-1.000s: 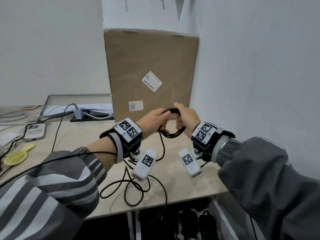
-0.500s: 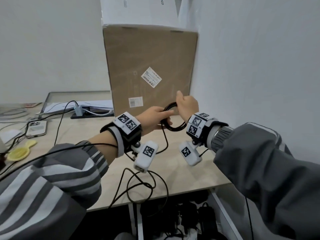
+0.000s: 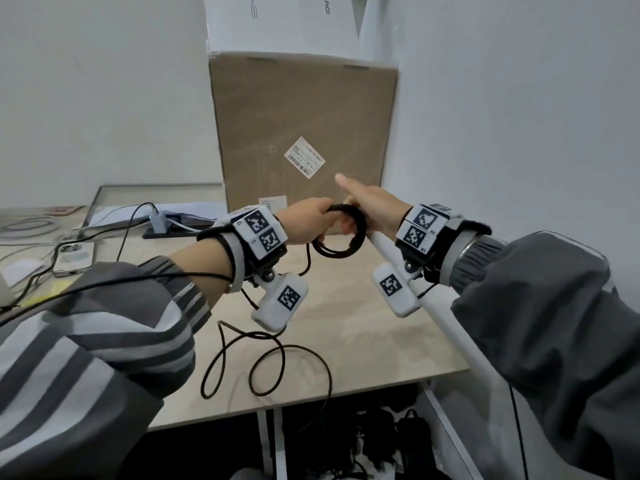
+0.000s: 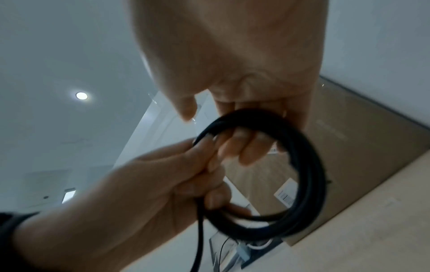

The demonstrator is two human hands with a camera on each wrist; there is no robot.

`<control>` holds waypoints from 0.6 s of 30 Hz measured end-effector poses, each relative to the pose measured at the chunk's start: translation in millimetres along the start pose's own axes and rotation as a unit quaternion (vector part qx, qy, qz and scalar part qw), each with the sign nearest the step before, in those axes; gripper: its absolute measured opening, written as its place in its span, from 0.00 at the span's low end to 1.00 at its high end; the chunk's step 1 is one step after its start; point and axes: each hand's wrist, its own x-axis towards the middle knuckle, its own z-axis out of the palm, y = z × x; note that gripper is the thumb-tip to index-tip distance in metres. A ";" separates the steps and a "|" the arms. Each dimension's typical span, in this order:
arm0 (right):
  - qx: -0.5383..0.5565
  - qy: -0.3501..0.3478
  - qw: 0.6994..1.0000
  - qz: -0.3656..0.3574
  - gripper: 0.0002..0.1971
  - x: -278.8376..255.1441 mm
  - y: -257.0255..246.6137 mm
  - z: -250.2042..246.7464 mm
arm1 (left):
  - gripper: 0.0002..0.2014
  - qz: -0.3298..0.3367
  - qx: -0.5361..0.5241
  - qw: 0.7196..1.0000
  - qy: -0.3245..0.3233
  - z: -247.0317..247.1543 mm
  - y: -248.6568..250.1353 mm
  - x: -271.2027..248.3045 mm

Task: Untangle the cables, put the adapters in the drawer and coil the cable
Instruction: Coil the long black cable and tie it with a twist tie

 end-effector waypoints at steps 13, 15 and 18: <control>0.221 0.229 0.948 0.014 0.21 7.4 6.3 9.9 | 0.04 -0.028 -0.284 0.958 0.029 15.9 -17.3 -11.1; 0.322 0.216 0.922 0.016 0.21 4.9 6.6 11.2 | 0.08 -0.022 -0.312 0.949 0.051 16.5 -15.1 -9.0; 0.416 0.162 0.895 0.006 0.20 6.7 10.9 13.0 | 0.10 -0.016 -0.336 0.935 0.116 14.5 -9.2 -3.0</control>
